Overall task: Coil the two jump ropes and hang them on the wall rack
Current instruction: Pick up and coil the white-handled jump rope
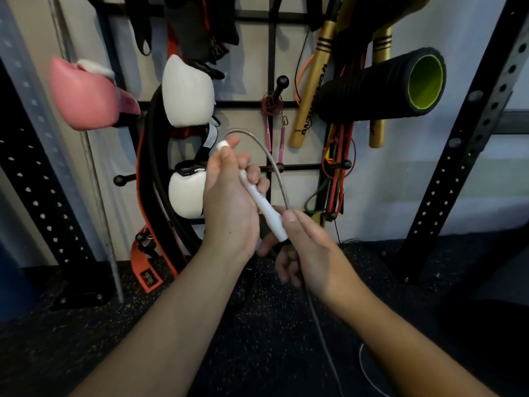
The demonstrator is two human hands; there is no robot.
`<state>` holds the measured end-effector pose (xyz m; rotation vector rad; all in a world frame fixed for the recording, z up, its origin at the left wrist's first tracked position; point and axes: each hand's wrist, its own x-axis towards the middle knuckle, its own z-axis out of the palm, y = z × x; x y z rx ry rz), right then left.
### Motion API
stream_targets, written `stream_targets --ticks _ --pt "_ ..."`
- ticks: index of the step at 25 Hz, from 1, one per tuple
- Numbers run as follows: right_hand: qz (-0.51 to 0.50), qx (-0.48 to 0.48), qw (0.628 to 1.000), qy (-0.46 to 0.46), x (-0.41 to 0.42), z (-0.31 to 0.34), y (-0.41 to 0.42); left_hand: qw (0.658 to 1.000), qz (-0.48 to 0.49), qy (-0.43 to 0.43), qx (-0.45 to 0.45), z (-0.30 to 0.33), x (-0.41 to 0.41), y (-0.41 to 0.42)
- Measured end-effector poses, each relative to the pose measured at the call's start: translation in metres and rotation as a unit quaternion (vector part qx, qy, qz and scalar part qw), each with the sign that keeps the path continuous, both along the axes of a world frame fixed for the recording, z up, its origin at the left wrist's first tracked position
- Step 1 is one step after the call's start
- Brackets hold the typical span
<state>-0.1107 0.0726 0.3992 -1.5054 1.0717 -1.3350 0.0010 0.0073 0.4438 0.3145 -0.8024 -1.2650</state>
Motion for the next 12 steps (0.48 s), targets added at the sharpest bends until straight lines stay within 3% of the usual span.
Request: stream_targets --ticks 3,8,9,10,12 --pt "0.007 -0.003 1.000 -0.006 -0.006 0.011 0.003 0.999 0.033 -0.023 0.015 -0.001 0.008 0.007" --pt "-0.058 -0.059 0.987 0.141 -0.045 0.032 0.002 0.949 0.069 -0.307 -0.027 0.002 0.043 0.009" --pt "-0.063 -0.071 0.980 0.175 -0.052 0.035 0.003 0.921 0.080 -0.377 -0.065 0.005 0.051 0.010" --pt "-0.062 -0.080 0.972 0.213 -0.057 0.037 0.004 0.866 0.118 -0.474 -0.111 0.008 0.055 0.012" --pt "-0.043 -0.081 0.953 0.288 -0.061 0.041 0.007 0.693 0.214 -0.656 -0.211 0.014 0.056 0.020"
